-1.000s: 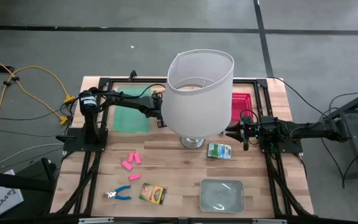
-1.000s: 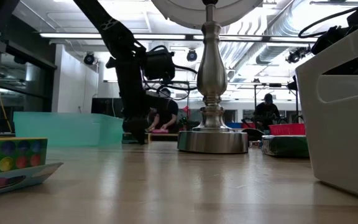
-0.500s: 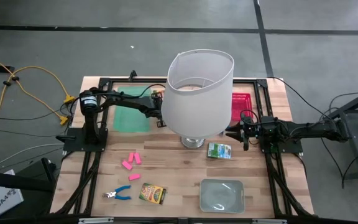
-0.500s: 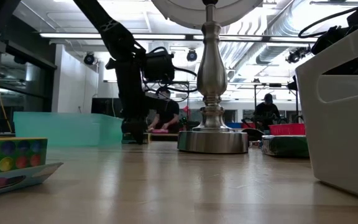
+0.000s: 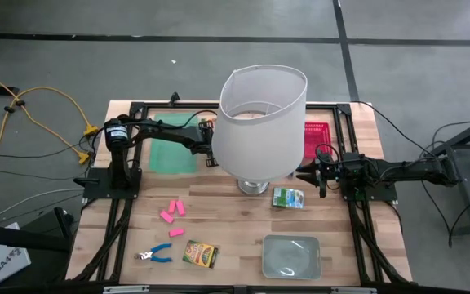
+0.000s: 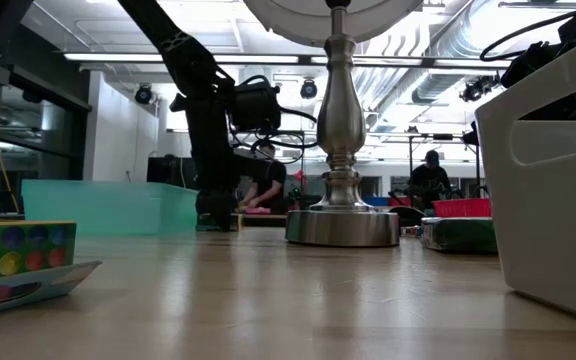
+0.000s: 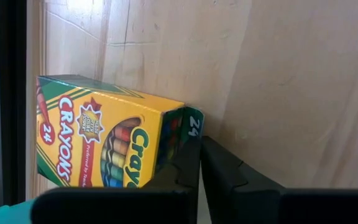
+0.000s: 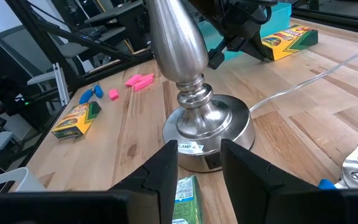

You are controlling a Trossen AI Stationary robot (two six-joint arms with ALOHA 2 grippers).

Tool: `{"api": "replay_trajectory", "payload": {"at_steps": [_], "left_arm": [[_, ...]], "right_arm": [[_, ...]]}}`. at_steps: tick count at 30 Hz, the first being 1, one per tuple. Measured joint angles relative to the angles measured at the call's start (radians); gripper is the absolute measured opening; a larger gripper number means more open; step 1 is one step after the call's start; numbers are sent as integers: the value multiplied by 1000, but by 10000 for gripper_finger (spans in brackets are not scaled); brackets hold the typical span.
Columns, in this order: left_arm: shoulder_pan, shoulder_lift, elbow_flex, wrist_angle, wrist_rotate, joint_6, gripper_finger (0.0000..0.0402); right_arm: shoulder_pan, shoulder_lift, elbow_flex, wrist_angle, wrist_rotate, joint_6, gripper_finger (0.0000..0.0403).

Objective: Pick & Place School Supplies
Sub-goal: Put the yellow crayon box into the green bin

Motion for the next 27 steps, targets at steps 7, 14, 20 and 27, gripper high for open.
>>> {"api": "replay_trajectory", "payload": {"at_steps": [7, 14, 20, 27], "left_arm": [[-1, -1, 1, 0, 2, 0, 1], [-35, -2, 1, 0, -60, 4, 1], [-51, -2, 2, 1, -113, 3, 0], [-57, -2, 2, 5, -148, 0, 0]], "right_arm": [[0, 0, 0, 0, 0, 0, 113], [0, 0, 0, 0, 0, 0, 113], [0, 0, 0, 0, 0, 0, 113], [0, 0, 0, 0, 0, 0, 113]]}}
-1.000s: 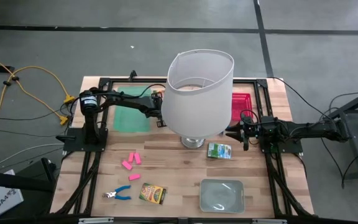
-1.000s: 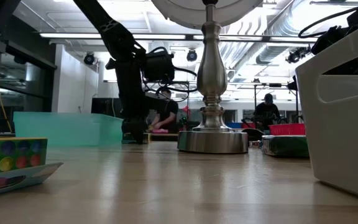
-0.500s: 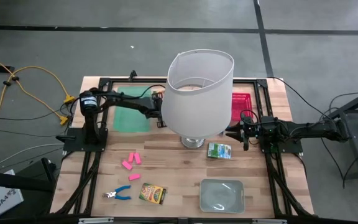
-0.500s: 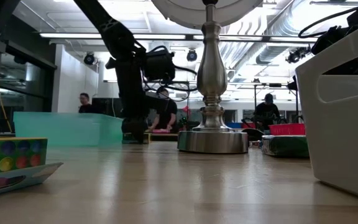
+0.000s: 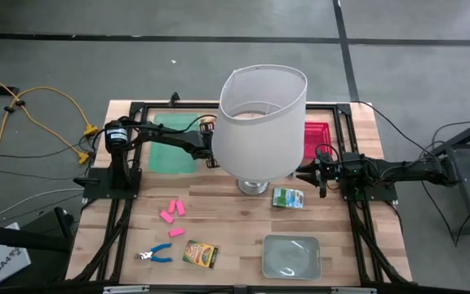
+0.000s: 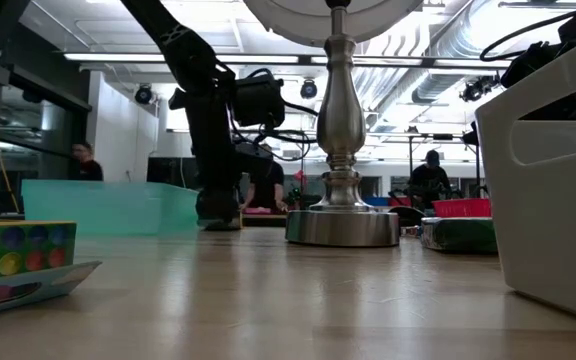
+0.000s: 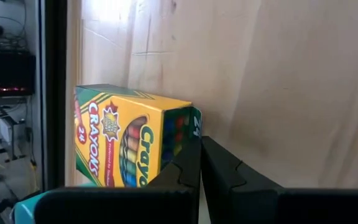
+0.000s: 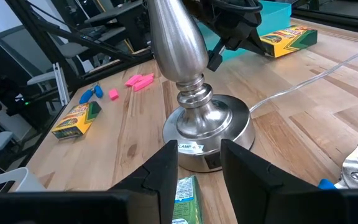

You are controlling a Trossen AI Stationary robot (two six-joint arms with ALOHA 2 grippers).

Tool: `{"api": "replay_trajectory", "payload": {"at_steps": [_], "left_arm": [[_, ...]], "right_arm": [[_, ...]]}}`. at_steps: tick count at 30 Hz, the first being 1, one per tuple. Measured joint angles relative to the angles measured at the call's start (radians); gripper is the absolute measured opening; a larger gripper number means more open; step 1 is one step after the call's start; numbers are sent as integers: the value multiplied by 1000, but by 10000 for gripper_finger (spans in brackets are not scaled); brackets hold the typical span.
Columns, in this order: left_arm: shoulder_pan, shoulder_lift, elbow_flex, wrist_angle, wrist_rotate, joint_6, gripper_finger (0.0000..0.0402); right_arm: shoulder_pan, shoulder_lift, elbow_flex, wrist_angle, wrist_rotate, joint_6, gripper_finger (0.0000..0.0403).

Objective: Pick & Place School Supplies
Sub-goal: Put the yellow crayon box into the green bin

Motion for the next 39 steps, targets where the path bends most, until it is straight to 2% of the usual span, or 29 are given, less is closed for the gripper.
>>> {"api": "replay_trajectory", "payload": {"at_steps": [9, 16, 23, 39], "left_arm": [[-18, -1, 0, 7, -39, 3, 0], [7, -1, 0, 26, -25, 15, 0], [37, -11, 2, 68, 32, 59, 0], [96, -91, 2, 70, 69, 44, 0]], "right_arm": [[0, 0, 0, 0, 0, 0, 113], [0, 0, 0, 0, 0, 0, 113], [0, 0, 0, 0, 0, 0, 113], [0, 0, 0, 0, 0, 0, 113]]}}
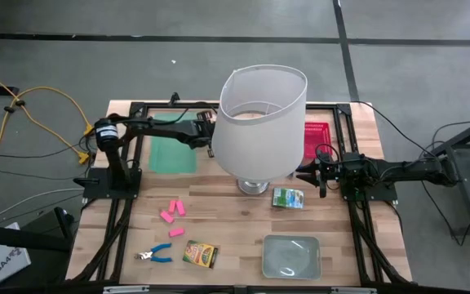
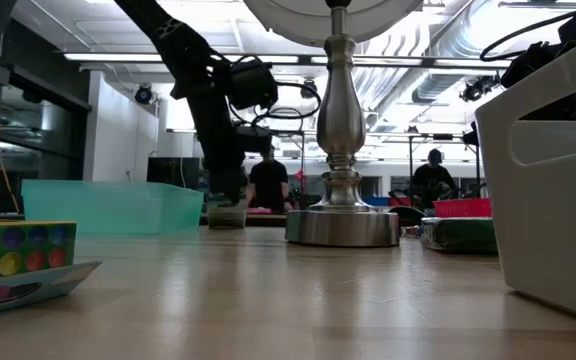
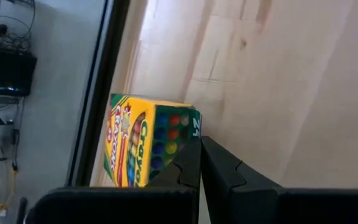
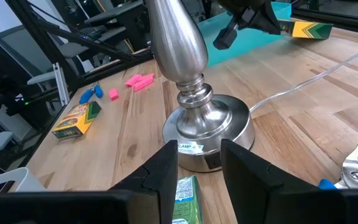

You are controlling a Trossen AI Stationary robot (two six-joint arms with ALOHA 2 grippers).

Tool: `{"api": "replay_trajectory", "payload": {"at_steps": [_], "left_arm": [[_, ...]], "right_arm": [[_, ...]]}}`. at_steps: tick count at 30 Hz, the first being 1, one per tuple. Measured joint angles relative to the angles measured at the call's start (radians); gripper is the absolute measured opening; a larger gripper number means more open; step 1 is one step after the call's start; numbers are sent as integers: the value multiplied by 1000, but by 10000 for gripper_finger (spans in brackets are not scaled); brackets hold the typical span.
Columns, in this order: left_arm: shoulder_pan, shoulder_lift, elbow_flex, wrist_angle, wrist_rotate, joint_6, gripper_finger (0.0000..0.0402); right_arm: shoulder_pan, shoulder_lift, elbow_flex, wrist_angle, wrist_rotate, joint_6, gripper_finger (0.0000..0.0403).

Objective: Pick & Place School Supplies
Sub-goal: Put the yellow crayon box into the green bin

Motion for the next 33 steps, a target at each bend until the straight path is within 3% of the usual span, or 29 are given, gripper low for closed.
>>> {"api": "replay_trajectory", "payload": {"at_steps": [14, 33], "left_arm": [[46, -29, 0, -16, 43, -79, 0], [60, -134, -1, -12, 33, -67, 0]], "right_arm": [[0, 0, 0, 0, 0, 0, 113], [0, 0, 0, 0, 0, 0, 113]]}}
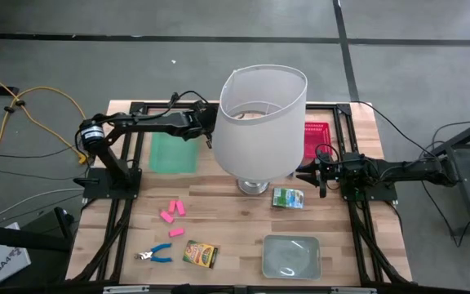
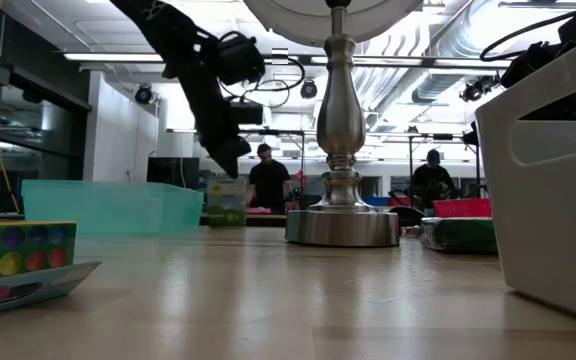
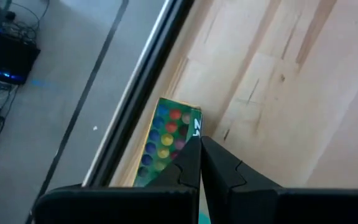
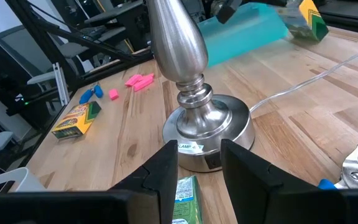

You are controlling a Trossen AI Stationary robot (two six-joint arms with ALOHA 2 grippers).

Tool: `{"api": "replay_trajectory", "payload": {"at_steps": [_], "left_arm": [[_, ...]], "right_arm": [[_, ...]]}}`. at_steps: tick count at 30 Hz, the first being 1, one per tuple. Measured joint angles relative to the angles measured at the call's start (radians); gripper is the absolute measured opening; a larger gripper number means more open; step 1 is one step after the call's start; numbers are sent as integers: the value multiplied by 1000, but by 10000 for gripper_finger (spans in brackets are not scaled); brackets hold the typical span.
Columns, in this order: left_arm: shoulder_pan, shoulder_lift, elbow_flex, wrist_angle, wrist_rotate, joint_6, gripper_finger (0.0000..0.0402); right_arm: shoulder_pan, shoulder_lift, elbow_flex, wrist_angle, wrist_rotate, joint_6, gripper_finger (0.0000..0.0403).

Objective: Pick & Place School Supplies
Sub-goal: Put the yellow crayon box into the green bin

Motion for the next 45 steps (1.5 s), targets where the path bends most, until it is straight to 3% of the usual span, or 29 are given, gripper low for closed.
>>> {"api": "replay_trajectory", "payload": {"at_steps": [14, 32, 45], "left_arm": [[26, -93, 0, -51, -38, 30, 0], [106, -121, 0, -47, -59, 148, 0], [95, -273, 0, -82, -68, 176, 0]], "right_arm": [[0, 0, 0, 0, 0, 0, 113], [0, 0, 0, 0, 0, 0, 113], [0, 0, 0, 0, 0, 0, 113]]}}
